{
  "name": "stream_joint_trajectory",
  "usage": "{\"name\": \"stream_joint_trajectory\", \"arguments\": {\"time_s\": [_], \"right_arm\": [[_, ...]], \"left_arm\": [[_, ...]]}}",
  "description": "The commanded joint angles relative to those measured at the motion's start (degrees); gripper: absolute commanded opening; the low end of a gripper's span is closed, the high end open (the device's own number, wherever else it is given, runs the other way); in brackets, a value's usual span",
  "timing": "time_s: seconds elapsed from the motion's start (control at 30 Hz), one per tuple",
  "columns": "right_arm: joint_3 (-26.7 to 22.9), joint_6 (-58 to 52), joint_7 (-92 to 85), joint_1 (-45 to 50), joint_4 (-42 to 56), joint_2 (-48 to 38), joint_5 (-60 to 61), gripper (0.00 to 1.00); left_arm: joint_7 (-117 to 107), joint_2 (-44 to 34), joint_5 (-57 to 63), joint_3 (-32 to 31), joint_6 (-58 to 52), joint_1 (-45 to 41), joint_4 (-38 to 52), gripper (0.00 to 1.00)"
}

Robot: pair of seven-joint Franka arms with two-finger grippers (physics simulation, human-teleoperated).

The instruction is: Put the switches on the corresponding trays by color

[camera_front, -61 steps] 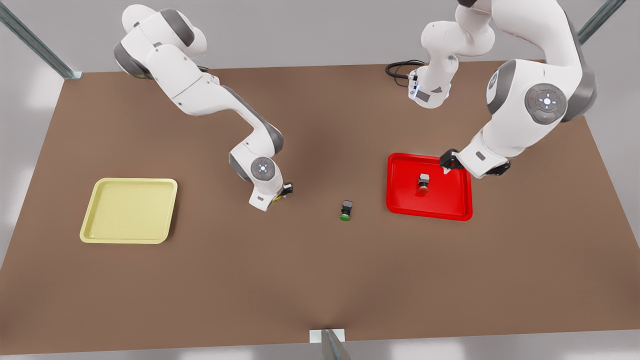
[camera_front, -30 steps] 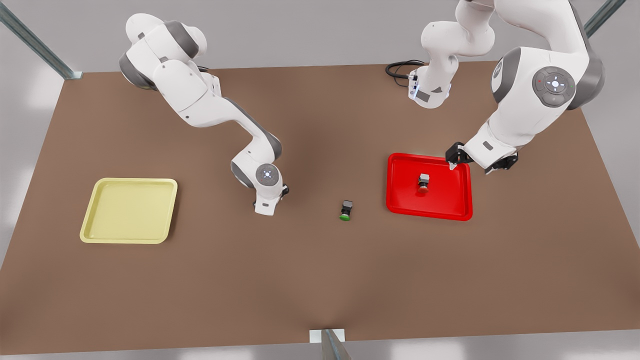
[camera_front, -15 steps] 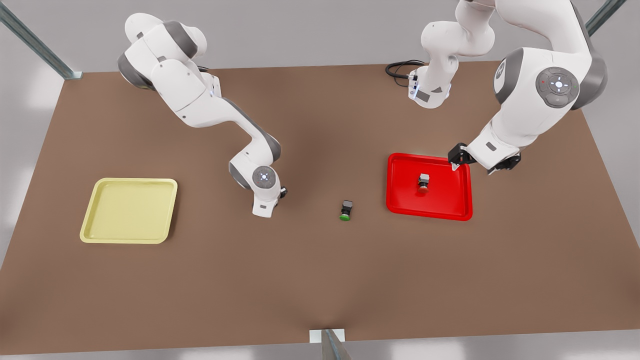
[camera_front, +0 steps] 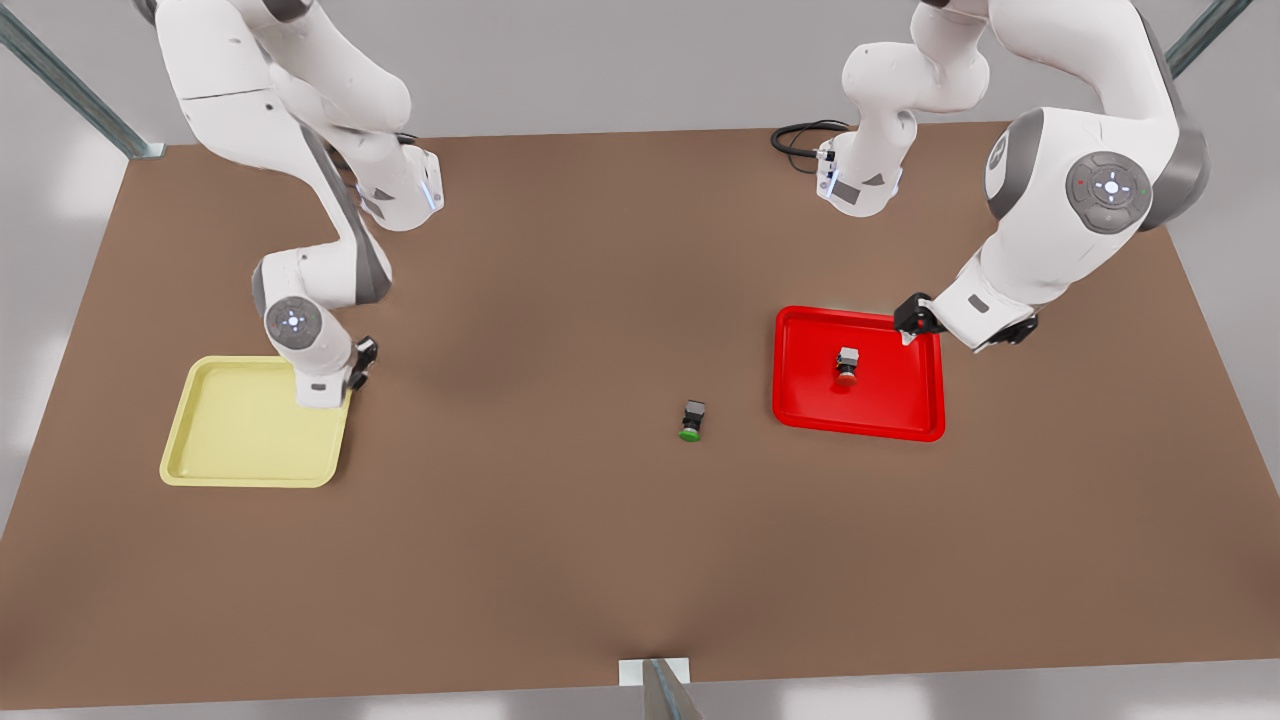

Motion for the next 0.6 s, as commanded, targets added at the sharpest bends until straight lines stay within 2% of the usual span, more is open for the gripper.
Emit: {"name": "stream_joint_trajectory", "arguments": {"time_s": [0.0, 0.07, 0.13, 0.3, 0.33, 0.37, 0.57], "right_arm": [[0.0, -0.1, -1.1, -1.8, -0.7, -0.1, 0.4, 0.5], [-0.4, 0.3, -1.7, -5.4, -1.8, 0.1, -0.5, 0.5], [-3.3, 0.5, -0.8, -5.6, -1.2, 0.6, -1.1, 0.5], [-3.3, 4.2, 5.1, -5.5, 3.4, 4.8, -1.1, 0.5], [-3.3, 4.4, 4.7, -6.0, 3.4, 4.8, -1.1, 0.94], [-3.4, 5.0, 4.2, -6.7, 3.4, 4.7, -1.2, 1.0], [-3.8, 5.6, 0.9, -8.0, 3.6, 4.6, -1.2, 1.0]], "left_arm": [[-0.2, 0.0, -0.1, 0.0, 0.0, 0.0, 0.0, 1.0], [-0.2, 0.0, 0.0, -0.1, 0.0, 0.0, 0.0, 1.0], [-0.2, 0.0, 0.0, -0.1, 0.0, 0.0, 0.0, 1.0], [-0.2, 0.0, 0.0, -0.1, 0.0, 0.0, 0.1, 1.0], [-0.2, 0.0, -0.1, 0.0, 0.0, 0.0, 0.1, 1.0], [-0.2, 0.0, 0.0, 0.0, 0.0, 0.0, 0.1, 1.0], [-0.2, 0.1, 0.0, 0.0, 0.1, 0.0, 0.1, 1.0]]}}
